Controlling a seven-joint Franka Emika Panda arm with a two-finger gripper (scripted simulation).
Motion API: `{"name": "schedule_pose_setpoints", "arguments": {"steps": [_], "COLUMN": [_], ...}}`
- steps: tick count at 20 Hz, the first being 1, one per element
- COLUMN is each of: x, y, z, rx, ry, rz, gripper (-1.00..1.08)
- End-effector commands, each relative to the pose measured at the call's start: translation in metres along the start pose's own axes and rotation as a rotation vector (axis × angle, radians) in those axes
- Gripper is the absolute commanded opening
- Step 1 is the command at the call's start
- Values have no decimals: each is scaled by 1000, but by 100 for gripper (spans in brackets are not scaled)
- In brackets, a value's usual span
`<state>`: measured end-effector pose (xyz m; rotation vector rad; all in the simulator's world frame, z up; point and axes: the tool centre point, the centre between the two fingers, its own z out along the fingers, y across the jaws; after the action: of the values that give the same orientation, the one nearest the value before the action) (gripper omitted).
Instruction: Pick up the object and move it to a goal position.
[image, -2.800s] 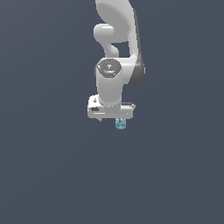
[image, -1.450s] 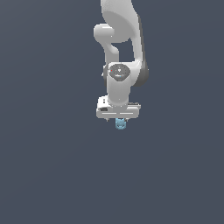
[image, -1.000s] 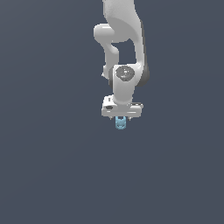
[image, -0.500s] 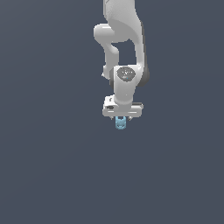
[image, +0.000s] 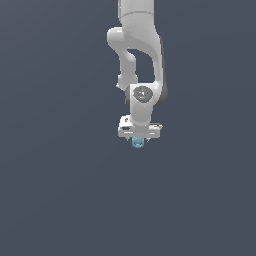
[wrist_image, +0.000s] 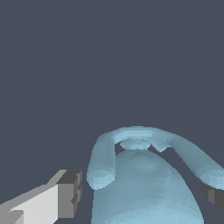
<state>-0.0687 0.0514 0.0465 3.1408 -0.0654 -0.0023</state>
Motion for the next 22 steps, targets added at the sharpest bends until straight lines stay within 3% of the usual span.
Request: {"name": "schedule_pose_setpoints", "arguments": {"steps": [1,4,5,22], "x": [0,1,1,7], "y": [0,0,0,-11], "z": [7,9,9,-2], "rx": [0,0,0,0], "ry": [1,1,1,2], "rz": [0,0,0,1], "gripper": [100,100,-100,-100]}}
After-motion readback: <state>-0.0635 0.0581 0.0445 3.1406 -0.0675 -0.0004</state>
